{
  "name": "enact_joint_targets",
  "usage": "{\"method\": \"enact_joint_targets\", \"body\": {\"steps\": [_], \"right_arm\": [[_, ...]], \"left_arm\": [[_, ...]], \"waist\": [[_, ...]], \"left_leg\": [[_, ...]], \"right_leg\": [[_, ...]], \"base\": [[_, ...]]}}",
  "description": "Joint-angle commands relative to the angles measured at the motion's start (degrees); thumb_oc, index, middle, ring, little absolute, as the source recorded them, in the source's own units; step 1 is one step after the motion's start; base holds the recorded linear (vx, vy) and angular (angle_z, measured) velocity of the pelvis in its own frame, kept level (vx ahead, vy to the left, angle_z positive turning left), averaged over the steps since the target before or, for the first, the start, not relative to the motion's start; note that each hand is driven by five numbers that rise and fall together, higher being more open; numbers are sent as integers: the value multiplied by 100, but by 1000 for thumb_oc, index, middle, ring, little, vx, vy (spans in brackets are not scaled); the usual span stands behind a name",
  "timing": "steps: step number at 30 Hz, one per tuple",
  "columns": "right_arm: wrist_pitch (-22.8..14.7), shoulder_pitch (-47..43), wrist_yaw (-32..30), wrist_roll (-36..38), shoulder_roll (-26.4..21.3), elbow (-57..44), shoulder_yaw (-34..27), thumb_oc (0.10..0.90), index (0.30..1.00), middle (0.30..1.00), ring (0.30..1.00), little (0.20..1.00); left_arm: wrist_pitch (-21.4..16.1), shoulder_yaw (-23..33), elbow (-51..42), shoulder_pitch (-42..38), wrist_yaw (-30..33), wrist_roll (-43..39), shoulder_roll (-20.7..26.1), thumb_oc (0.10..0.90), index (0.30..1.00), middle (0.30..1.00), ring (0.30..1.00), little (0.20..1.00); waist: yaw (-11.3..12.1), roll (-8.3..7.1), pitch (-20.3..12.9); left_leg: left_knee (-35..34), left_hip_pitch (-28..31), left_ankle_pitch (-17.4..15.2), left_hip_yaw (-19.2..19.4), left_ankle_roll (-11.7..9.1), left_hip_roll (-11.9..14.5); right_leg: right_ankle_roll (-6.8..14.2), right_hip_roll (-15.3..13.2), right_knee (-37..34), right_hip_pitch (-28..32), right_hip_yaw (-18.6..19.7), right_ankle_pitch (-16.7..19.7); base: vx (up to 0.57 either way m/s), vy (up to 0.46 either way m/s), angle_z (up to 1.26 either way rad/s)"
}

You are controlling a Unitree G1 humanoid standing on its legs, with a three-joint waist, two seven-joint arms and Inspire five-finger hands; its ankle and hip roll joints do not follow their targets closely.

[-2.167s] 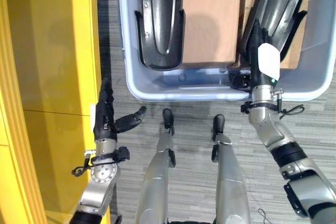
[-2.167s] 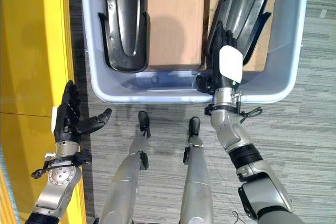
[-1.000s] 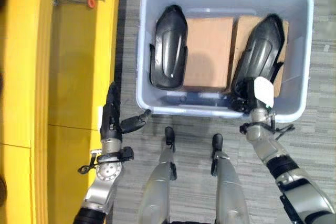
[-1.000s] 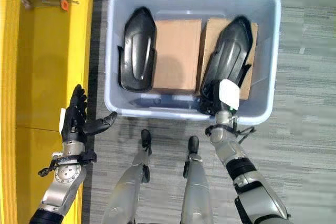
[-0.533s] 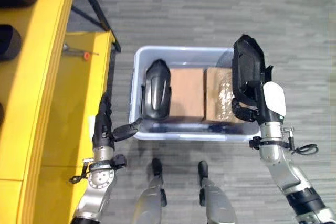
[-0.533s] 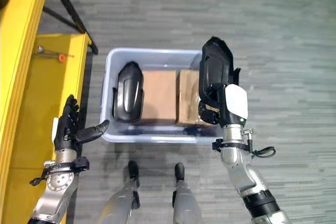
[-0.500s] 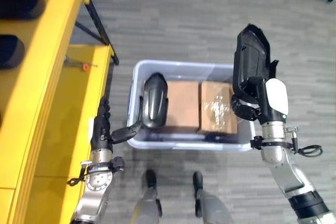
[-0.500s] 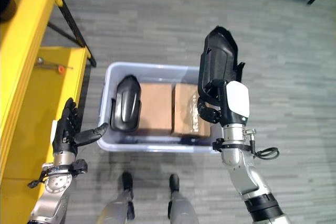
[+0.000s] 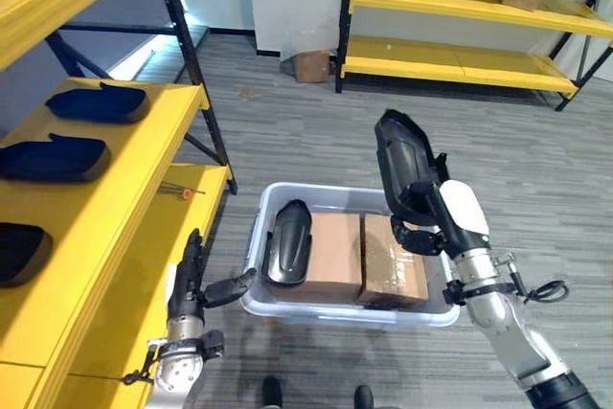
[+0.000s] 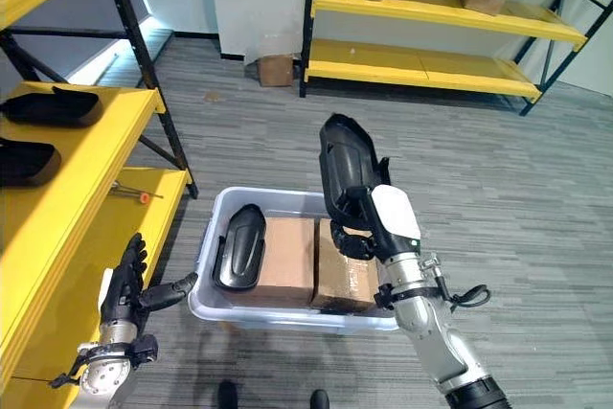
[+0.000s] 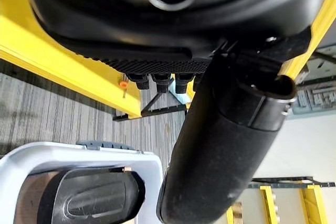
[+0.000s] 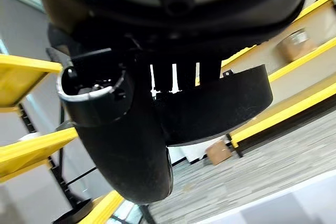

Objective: Move parts from the plastic box to the shelf.

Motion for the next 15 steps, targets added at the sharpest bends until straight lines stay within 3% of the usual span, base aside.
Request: {"method": "enact_joint_targets", "body": {"steps": [1, 2, 3, 4, 5, 6, 7, 8, 9, 10, 11, 12, 14, 15], "right_arm": [[-630, -1354, -457, 292, -104, -379, 12, 400, 300, 300, 300, 300], [-632, -1413, -474, 305, -107, -362, 60, 400, 300, 300, 300, 300], [-633, -1458, -543, 328, -151, -355, 44, 400, 300, 300, 300, 300], [-632, -1417, -581, 344, -175, -351, 0, 400, 300, 300, 300, 300], [-619, -1396, -601, 364, -203, -297, 1, 400, 300, 300, 300, 300], [-593, -1451, -667, 320, -179, -235, 66, 400, 300, 300, 300, 300], [-596, -1459, -672, 317, -177, -228, 64, 400, 300, 300, 300, 300], [-605, -1452, -706, 329, -155, -243, 56, 400, 300, 300, 300, 300], [-598, -1482, -789, 338, -111, -239, 85, 400, 300, 300, 300, 300], [-568, -1517, -822, 341, -81, -204, 113, 400, 300, 300, 300, 300], [-485, -1524, -882, 345, -34, -160, 109, 400, 300, 300, 300, 300], [-472, -1497, -884, 328, -46, -184, 72, 400, 300, 300, 300, 300], [-408, -1297, -825, 295, -9, -246, -122, 400, 300, 300, 300, 300], [-409, -1248, -790, 283, 6, -258, -133, 400, 300, 300, 300, 300]], "left_arm": [[-467, 114, -254, -541, 327, 237, 256, 900, 1000, 1000, 1000, 1000], [-471, 115, -247, -585, 371, 261, 267, 900, 1000, 1000, 1000, 1000], [-471, 75, -214, -769, 475, 376, 299, 900, 1000, 1000, 1000, 1000], [-450, 26, -170, -889, 500, 441, 301, 900, 1000, 1000, 1000, 1000], [-449, -29, -179, -983, 504, 548, 329, 900, 1000, 1000, 1000, 1000], [-518, -97, -182, -1057, 485, 593, 353, 900, 1000, 1000, 1000, 1000], [-520, -97, -181, -1065, 486, 594, 356, 900, 1000, 1000, 1000, 1000], [-534, -139, -206, -1096, 485, 615, 346, 900, 1000, 1000, 1000, 1000], [-529, -265, -192, -1237, 467, 562, 323, 900, 1000, 1000, 1000, 1000], [-540, -330, -185, -1301, 446, 511, 306, 900, 1000, 1000, 1000, 1000], [-583, -481, -252, -1420, 391, 268, 242, 900, 1000, 1000, 1000, 1000], [-597, -518, -130, -1426, 353, 192, 179, 900, 1000, 1000, 1000, 1000], [-525, -593, -246, -1408, 246, 235, 169, 900, 1000, 1000, 1000, 1000], [-508, -566, -290, -1341, 242, 265, 183, 900, 1000, 1000, 1000, 1000]], "waist": [[378, -62, -168], [454, -45, -103], [514, -13, 87], [455, -49, 170], [402, -85, 210], [407, -148, 262], [385, -146, 255], [380, -167, 272], [300, -166, 238], [225, -127, 210], [82, 14, 83], [24, 84, 15], [111, 195, -189], [130, 199, -201]], "left_leg": [[306, -95, 8, -471, -227, 750], [242, -189, 164, -575, -324, 800], [156, -473, 581, -640, -421, 861], [253, -570, 507, -459, -315, 813], [662, -621, 303, -266, -194, 757], [1359, -614, -230, -215, -100, 658], [1405, -674, -228, -243, -87, 651], [1780, -650, -487, -240, -48, 549], [2471, -487, -752, 91, 23, 670], [2494, -381, -885, 191, 34, 761], [1921, -20, -1020, 505, -86, 1039], [1393, 204, -1086, 684, -131, 993], [313, 491, -943, 573, -107, 660], [190, 538, -906, 509, -63, 533]], "right_leg": [[-116, 246, 969, -601, -256, -567], [-135, 278, 950, -576, -388, -642], [-182, 248, 993, -626, -723, -663], [-204, 140, 1053, -638, -895, -700], [-242, 37, 1103, -706, -1085, -663], [-295, -79, 1112, -777, -1293, -619], [-296, -83, 1093, -790, -1318, -589], [-318, -140, 1076, -782, -1400, -559], [-399, -244, 1111, -788, -1709, -556], [-392, -281, 1129, -778, -1858, -571], [-223, -430, 1236, -788, -2030, -611], [-119, -526, 1238, -721, -2137, -577], [81, -846, 1300, -657, -2342, -365], [152, -937, 1251, -627, -2378, -275]], "base": [[-216, -347, 47], [-327, -298, 62], [-277, -193, 114], [-335, -192, 185], [-309, -198, 235], [-244, -144, 184], [-203, -113, 132], [-169, -77, 125], [-177, -70, 160], [-87, 90, 152], [57, 217, 173], [107, 374, 181], [87, 392, 214], [65, 369, 123]]}}
